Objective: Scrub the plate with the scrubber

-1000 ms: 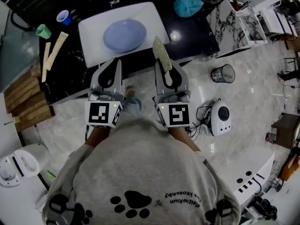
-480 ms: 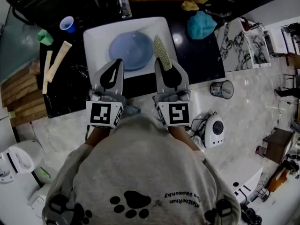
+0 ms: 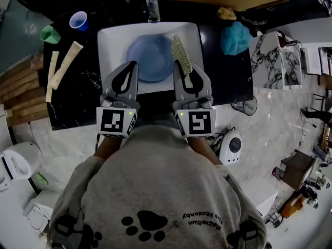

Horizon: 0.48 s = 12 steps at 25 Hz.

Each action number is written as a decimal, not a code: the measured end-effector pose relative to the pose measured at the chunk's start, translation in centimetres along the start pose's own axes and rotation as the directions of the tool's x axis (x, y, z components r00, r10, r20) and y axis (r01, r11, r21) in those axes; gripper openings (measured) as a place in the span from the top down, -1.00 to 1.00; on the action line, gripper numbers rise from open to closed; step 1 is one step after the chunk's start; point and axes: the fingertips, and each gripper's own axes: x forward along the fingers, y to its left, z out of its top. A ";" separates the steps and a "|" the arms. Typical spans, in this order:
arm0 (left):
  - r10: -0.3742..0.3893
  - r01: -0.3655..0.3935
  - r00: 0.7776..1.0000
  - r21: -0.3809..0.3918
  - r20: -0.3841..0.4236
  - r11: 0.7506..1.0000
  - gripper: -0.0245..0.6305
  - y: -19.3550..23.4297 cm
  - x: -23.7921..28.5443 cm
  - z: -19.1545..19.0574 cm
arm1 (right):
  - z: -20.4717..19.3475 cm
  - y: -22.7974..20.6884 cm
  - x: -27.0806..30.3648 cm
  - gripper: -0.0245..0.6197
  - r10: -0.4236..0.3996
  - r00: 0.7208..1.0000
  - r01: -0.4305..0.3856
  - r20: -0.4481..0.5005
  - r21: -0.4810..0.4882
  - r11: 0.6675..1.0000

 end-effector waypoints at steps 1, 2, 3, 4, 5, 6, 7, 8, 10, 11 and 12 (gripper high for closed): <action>0.005 -0.005 1.000 -0.004 -0.006 1.000 0.91 0.3 0.2 -0.1 | -0.1 0.0 0.4 0.71 0.008 1.000 -0.008 -0.004 0.000 1.000; 0.010 -0.010 1.000 -0.009 -0.009 1.000 0.91 0.6 0.4 -0.2 | -0.1 0.1 0.9 0.71 0.015 1.000 -0.015 -0.008 0.003 1.000; 0.018 -0.018 1.000 -0.014 -0.010 1.000 0.91 1.0 0.6 -0.4 | 0.0 0.3 1.4 0.70 0.022 1.000 -0.022 -0.010 0.011 1.000; 0.028 -0.028 1.000 -0.021 -0.008 0.999 0.91 1.4 0.8 -0.5 | 0.1 0.4 1.8 0.71 0.029 0.999 -0.028 -0.014 0.019 0.999; 0.039 -0.039 0.999 -0.030 -0.006 0.999 0.91 1.7 0.9 -0.8 | 0.0 0.5 2.2 0.71 0.035 0.999 -0.034 -0.019 0.023 0.999; 0.049 -0.049 0.999 -0.036 -0.006 0.998 0.91 2.1 1.1 -1.0 | -0.2 0.6 2.5 0.71 0.042 0.999 -0.041 -0.024 0.020 0.999; 0.056 -0.056 0.998 -0.037 -0.012 0.998 0.91 2.3 1.3 -1.2 | -0.5 0.6 2.8 0.71 0.049 0.998 -0.048 -0.028 0.018 0.999; 0.059 -0.060 0.998 -0.033 -0.021 0.998 0.91 2.5 1.5 -1.4 | -0.7 0.6 3.1 0.71 0.057 0.998 -0.056 -0.032 0.020 0.998; 0.065 -0.066 0.997 -0.024 -0.043 0.998 0.91 2.7 2.0 -2.0 | -1.3 0.6 3.6 0.71 0.073 0.996 -0.071 -0.052 0.026 0.997; 0.069 -0.071 0.996 -0.022 -0.053 0.997 0.91 2.9 2.3 -2.5 | -1.9 0.4 3.8 0.71 0.080 0.994 -0.078 -0.069 0.023 0.997; 0.075 -0.076 0.995 -0.021 -0.063 0.997 0.91 3.0 2.6 -3.0 | -2.3 0.4 4.1 0.71 0.087 0.993 -0.086 -0.081 0.022 0.996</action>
